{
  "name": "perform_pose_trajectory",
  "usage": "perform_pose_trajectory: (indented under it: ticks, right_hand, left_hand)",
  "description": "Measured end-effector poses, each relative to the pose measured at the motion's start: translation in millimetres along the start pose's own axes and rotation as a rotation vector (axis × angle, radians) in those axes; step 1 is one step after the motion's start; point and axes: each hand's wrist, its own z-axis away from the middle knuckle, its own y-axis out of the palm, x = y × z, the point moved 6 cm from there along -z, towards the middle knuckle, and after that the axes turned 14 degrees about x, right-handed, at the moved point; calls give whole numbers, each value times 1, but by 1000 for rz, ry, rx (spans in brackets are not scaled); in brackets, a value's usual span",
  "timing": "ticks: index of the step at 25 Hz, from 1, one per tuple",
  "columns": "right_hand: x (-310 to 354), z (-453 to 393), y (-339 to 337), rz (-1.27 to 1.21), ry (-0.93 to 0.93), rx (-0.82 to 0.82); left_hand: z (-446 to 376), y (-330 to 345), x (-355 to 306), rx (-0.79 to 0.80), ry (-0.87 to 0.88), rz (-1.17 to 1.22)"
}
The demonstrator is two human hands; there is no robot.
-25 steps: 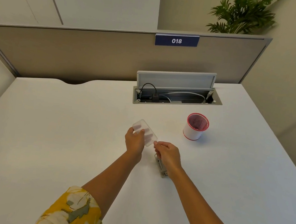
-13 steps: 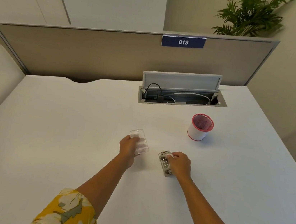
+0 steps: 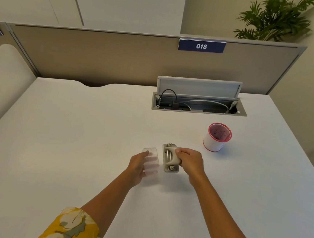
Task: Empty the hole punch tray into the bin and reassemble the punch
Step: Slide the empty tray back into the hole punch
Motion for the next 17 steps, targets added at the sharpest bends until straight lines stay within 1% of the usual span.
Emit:
perform_pose_trajectory:
  ticks: [3,5,8,13,17]
  right_hand:
    - [11,4,18,0,-45,63]
    - [12,9,27,26,-57,75]
    - [6,10,34,52,-46,73]
    - [0,12,32,28,-30,62]
    - [3,15,27,48,-44,54]
  left_hand:
    - [0,9,4,49,-29,-41]
    - [2,16,5,81,-34,-65]
    - [2,21,8,124,-28,-52]
    - [-2,23,10,125,-26,8]
    - [1,32,8,195,-7,-6]
